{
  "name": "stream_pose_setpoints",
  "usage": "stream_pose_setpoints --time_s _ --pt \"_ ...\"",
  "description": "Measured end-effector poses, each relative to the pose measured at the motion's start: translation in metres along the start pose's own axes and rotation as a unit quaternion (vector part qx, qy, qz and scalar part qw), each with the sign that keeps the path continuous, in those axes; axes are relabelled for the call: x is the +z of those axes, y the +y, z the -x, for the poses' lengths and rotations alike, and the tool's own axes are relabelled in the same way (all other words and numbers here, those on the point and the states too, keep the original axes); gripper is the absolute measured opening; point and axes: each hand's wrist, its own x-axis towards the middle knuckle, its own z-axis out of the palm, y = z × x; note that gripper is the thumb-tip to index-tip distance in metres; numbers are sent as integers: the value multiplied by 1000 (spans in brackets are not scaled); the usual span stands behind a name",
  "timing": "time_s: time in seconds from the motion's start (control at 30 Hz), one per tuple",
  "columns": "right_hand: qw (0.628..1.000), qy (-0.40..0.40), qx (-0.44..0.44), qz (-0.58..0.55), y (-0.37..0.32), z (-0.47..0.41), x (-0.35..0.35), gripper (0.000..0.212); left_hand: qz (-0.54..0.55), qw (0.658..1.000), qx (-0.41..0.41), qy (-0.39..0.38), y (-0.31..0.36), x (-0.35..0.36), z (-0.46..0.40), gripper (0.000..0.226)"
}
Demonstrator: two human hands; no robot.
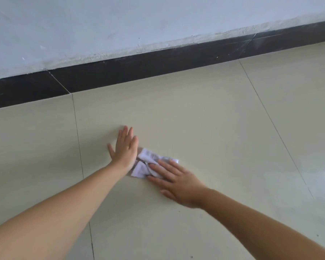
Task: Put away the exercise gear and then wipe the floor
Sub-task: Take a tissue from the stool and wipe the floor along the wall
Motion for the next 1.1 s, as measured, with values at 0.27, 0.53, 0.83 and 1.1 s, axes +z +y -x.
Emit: stream_pose_setpoints --time_s 0.27,0.53,0.83,1.1 --pt "773 64 628 -66 199 100 -51 50 -271 960 64 -29 -28 -19 40 54" --pt "920 98 375 -55 -74 -33 16 58 -193 981 32 -22 -57 -22 47 55" --pt "945 68 320 -29 45 100 8 52 -212 976 44 -30 -66 -23 42 52" --pt "701 107 691 -139 110 132 -29 53 -228 974 12 -2 -50 -15 46 55"
